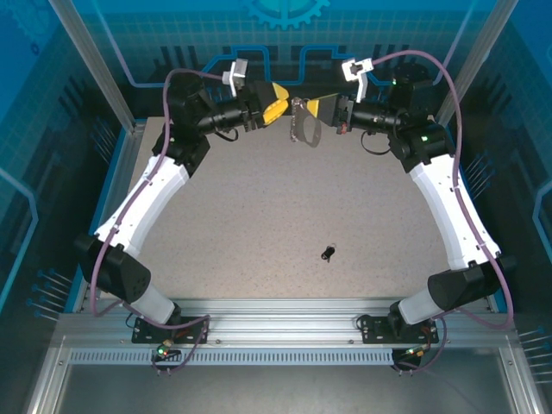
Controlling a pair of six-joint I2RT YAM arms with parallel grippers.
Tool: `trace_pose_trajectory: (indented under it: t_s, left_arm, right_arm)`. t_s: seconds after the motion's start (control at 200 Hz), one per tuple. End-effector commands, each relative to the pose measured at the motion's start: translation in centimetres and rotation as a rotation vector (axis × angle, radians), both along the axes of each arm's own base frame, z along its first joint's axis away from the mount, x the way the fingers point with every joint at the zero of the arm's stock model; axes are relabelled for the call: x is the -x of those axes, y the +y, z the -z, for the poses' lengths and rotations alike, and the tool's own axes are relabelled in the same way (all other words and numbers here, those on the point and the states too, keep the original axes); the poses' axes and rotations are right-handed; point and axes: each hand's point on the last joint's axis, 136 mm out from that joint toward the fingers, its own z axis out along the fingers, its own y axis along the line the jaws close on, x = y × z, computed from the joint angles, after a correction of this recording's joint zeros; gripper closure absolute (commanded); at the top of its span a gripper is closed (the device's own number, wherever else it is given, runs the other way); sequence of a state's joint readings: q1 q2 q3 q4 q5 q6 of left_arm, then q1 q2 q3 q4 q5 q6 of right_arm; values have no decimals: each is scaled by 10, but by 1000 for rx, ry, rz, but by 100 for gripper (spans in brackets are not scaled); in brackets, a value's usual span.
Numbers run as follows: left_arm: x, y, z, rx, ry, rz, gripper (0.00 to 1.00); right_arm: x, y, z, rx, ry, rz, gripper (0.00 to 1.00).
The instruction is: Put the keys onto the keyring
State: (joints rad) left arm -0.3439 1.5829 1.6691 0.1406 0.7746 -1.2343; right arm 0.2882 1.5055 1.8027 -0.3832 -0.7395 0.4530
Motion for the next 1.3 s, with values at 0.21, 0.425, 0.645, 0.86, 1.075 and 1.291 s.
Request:
trace_pose_trajectory:
  t_s: [0.21,0.425,0.645,0.86,1.075,1.291]
  left_arm:
    - [0,3,-18,-58,-91,-22,54]
    - [-8,3,-22,-114,-156,-50,51]
    - [-27,0,-24,-122,-179,-57,51]
    - [-38,-5,-22,-114,-170,-31,51]
    - [-31,-1,-25,-131,-186,-38,51]
    - [-18,10,-24,-179,-183,-75,51]
  right_arm:
    - [6,0,-10,35,-65,-9,100]
    - [12,4,-11,37,-67,-61,100]
    - [20,7,-10,42,-55,-126,100]
    - [23,10,-7,50,-42,-162,100]
    - [13,6,-11,-24,18,-144,100]
    - [4,4,-9,-101,160,-132,100]
